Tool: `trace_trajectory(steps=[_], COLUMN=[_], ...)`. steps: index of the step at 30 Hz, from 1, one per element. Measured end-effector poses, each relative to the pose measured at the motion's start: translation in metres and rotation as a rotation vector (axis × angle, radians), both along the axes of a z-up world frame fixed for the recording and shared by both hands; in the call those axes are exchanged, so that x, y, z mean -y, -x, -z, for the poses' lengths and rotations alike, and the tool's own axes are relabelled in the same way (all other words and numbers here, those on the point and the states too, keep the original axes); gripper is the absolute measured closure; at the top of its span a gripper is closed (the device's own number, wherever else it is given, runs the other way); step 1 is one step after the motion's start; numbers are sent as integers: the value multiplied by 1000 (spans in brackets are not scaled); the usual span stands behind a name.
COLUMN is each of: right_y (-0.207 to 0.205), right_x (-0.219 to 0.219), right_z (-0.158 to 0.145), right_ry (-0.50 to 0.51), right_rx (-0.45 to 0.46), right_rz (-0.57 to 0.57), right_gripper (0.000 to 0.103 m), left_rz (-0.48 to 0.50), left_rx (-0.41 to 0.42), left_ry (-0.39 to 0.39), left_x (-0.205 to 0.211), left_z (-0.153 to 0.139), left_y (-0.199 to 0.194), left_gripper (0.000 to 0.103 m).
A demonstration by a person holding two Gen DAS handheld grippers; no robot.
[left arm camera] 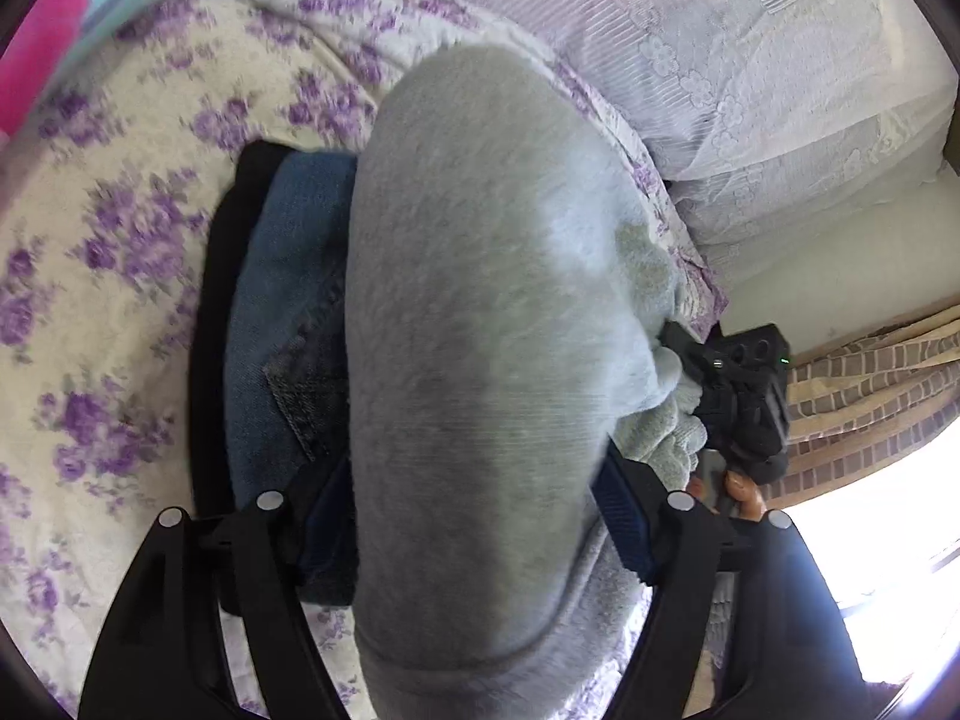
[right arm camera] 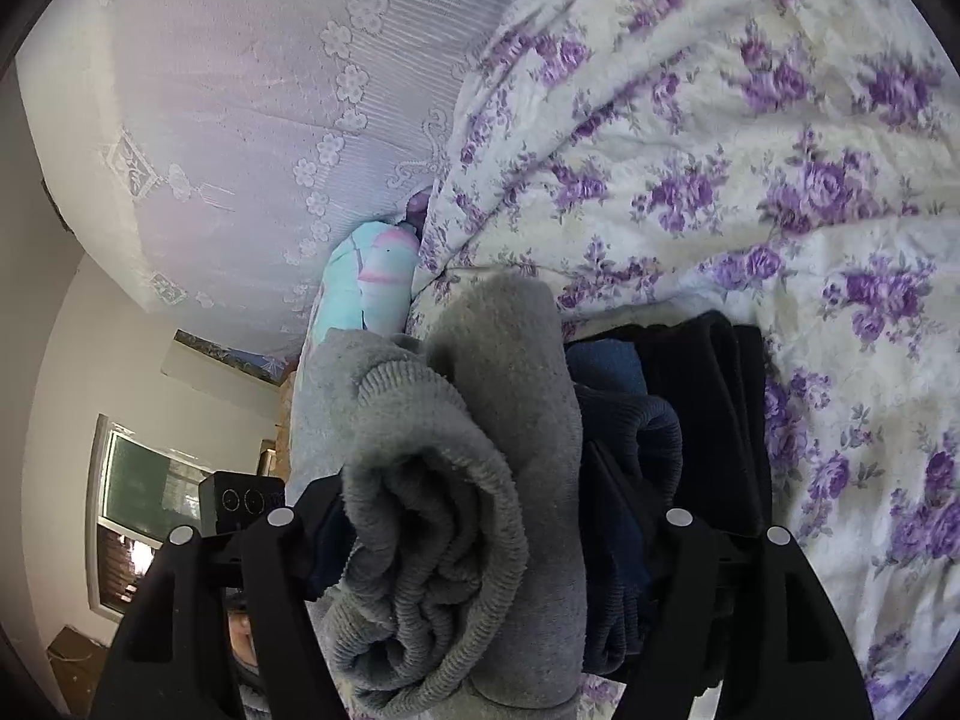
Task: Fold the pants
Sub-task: 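Lower the sweatpants bundle onto the folded blue jeans with both grippers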
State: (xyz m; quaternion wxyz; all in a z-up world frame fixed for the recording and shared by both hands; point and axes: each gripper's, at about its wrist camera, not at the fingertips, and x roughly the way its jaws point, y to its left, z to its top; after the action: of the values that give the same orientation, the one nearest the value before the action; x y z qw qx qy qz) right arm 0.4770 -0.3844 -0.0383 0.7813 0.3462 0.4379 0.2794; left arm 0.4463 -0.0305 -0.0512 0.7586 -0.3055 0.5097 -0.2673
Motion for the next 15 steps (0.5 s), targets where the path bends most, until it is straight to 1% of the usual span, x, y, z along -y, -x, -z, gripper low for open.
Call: trace_trajectory(steps=[1, 3, 5, 6, 8, 10, 12, 14, 15], right_y=[2, 9, 19, 26, 42, 57, 72, 82, 85], right_x=[5, 15, 17, 14, 1, -16, -39, -61, -70], right_z=[-9, -30, -53, -66, -87, -102, -109, -106, -102], right_ry=[-18, -38, -6, 25, 110, 201, 341, 452, 492], right_rx=[19, 55, 106, 140, 204, 273, 337, 386, 394], right_rz=[14, 42, 46, 36, 8, -31, -79, -127, -151], right_gripper=[30, 30, 30, 30, 30, 30, 32, 37, 43], left_rz=[-5, -24, -42, -44, -63, -83, -98, -76, -72], left_rx=[17, 18, 52, 75, 122, 179, 221, 236, 242], left_ry=[14, 26, -10, -53, -140, -167, -180, -214, -245], left_x=[-5, -15, -20, -21, -20, -16, -13, 1, 9], left_z=[-9, -21, -37, -45, -58, -73, -87, -93, -93], left_y=[1, 4, 10, 13, 19, 26, 29, 22, 19], left_gripper=[33, 33, 33, 33, 33, 33, 33, 32, 32])
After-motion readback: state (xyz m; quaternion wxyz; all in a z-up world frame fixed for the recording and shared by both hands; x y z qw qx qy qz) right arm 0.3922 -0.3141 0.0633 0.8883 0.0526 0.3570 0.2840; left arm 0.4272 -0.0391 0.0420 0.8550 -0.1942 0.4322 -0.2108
